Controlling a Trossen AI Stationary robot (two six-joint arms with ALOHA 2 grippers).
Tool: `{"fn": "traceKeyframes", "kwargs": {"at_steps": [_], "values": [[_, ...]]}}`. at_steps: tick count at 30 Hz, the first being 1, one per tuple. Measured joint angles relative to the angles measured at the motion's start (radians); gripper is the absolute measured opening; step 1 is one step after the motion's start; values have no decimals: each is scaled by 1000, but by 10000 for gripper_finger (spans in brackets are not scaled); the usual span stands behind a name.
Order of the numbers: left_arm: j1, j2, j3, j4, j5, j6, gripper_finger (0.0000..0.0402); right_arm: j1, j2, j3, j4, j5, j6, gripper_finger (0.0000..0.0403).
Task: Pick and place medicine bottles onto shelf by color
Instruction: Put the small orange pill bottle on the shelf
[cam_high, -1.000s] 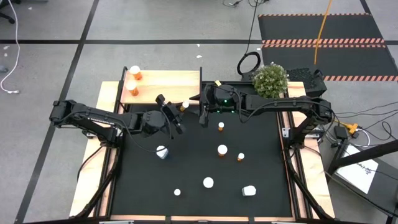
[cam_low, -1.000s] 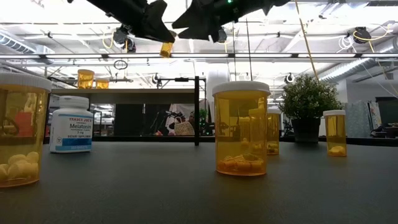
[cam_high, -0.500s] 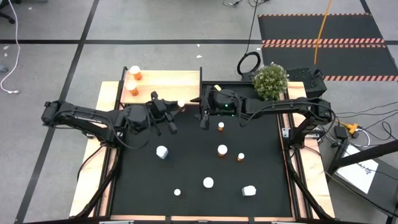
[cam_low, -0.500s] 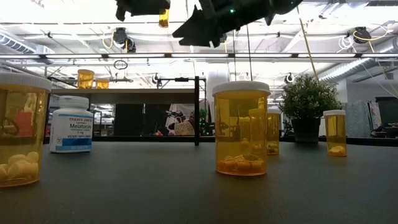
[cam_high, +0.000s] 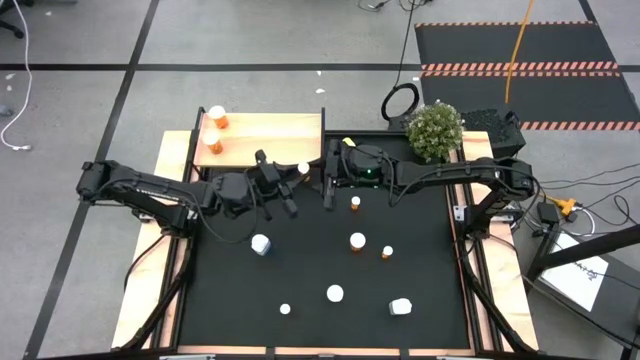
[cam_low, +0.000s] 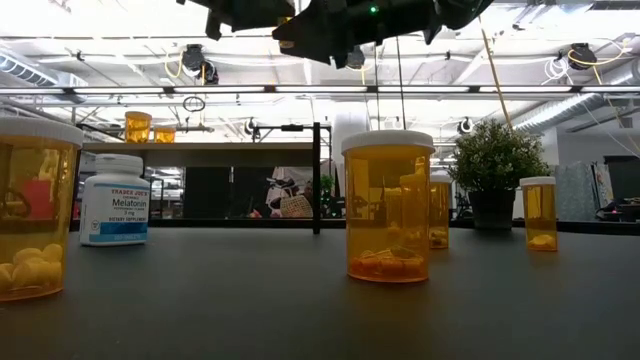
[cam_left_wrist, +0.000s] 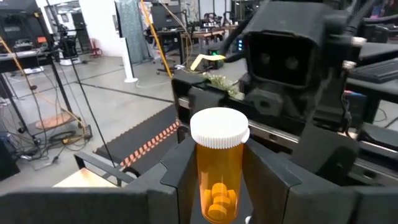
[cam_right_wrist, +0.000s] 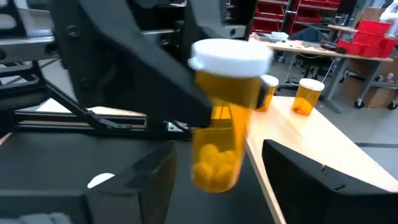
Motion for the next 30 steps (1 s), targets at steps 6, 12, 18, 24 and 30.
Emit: {"fn": "traceKeyframes", "kwargs": {"at_steps": [6, 12, 18, 24, 30], "values": [[0, 0, 0, 3, -1, 18, 122, 0, 0, 0, 0, 0, -1, 156], [0, -1, 0, 2, -1, 22, 122, 0, 0, 0, 0, 1, -2, 108], [-9, -26, 0, -53, 3, 85, 131, 0, 0, 0, -7, 0, -3, 98], [-9, -122, 0, -195, 2, 29, 192, -1, 0, 0, -13, 1, 0, 107], [-9, -223, 0, -313, 17, -55, 257, -1, 0, 0, -12, 1, -2, 99]]}}
